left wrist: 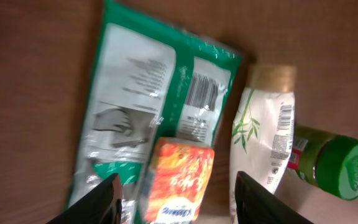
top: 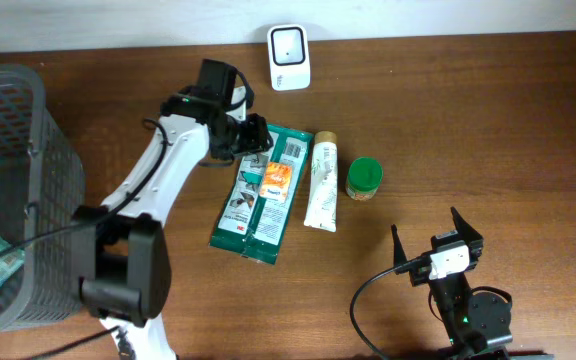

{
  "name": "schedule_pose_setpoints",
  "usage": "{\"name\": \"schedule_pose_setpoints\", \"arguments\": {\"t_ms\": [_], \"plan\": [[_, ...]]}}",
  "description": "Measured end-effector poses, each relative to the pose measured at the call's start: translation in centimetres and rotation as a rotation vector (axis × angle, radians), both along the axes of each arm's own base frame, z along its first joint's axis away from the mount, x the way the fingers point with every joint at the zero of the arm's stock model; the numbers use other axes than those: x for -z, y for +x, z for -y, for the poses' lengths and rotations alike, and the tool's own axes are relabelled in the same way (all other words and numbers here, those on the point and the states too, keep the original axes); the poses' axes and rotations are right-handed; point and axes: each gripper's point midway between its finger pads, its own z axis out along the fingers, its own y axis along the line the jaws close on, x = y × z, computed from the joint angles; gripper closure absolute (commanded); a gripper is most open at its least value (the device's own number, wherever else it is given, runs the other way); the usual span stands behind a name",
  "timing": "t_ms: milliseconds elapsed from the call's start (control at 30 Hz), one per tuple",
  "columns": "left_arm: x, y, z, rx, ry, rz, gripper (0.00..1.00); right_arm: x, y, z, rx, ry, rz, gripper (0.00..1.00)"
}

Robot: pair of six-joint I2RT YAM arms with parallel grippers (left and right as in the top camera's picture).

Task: Scan the item barcode
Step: 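Place the orange soap box on top of the green packet, then reach into the basket and grasp the pale wipes pack with the left gripper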

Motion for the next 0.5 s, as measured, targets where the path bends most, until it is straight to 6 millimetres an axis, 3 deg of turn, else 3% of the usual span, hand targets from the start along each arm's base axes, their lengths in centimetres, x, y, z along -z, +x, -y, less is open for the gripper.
{"name": "schedule_pose_setpoints", "arguments": {"t_ms": [67,133,200,233,300,333,367,433,500], "plan": [[-4.0,0.6,-1.4,-0.007,0.048,0.098,0.39,0.0,0.0,0.0,0.0,0.0,0.0,0.02],[-11.6,1.3,-4.5,-0.067,0.112,0.279,0.38,0.0,0.0,0.0,0.0,0.001,-0.001,0.02],[-19.1,0.7,-9.4,-0.191,0.172,0.455,0.4,0.0,0.0,0.0,0.0,0.0,0.0,0.02],[-23.1,-0.5,-13.9,-0.309,0.223,0.545,0.42,0.0,0.0,0.0,0.0,0.0,0.0,0.02],[-25.0,-2.0,-19.1,-0.442,0.28,0.571,0.42,0.0,0.0,0.0,0.0,0.0,0.0,0.02],[-25.4,-3.1,-22.9,-0.54,0.326,0.561,0.43,0.0,0.0,0.0,0.0,0.0,0.0,0.02],[-24.8,-4.4,-27.5,-0.663,0.373,0.516,0.44,0.0,0.0,0.0,0.0,0.0,0.0,0.02],[-23.7,-5.9,-31.6,-0.789,0.389,0.45,0.44,0.0,0.0,0.0,0.0,0.001,-0.001,0.02],[-22.3,-8.6,-37.6,-0.971,0.421,0.37,0.42,0.0,0.0,0.0,0.0,0.0,0.0,0.02]]}}
